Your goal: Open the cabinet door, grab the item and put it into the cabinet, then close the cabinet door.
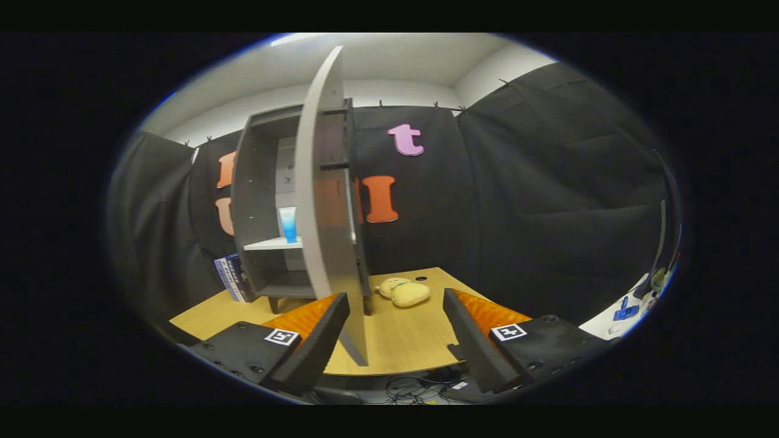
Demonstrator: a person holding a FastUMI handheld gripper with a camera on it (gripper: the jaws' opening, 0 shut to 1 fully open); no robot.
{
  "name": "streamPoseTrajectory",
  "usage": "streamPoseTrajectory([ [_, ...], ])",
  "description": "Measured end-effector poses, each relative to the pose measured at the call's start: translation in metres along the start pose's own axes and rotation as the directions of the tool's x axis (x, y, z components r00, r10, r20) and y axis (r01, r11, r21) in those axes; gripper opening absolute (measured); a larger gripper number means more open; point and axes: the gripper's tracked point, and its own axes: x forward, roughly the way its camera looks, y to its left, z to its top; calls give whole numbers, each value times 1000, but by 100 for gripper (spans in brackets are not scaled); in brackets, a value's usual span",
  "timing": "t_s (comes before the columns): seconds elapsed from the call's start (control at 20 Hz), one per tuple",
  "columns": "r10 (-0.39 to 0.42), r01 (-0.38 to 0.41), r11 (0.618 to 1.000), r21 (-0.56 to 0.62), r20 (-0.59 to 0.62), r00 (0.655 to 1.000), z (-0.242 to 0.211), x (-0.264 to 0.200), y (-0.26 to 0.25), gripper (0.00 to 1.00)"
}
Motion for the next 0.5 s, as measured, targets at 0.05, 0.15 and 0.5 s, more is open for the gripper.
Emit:
streamPoseTrajectory([
  [0.05, -4, 4, 1000, 0, -13, 1000, -6, 4, -5, 99],
  [0.15, 9, -9, 1000, 5, -32, 999, -16, 14, -5, 98],
  [0.5, 43, -42, 999, 20, -36, 998, -29, 27, 11, 97],
])
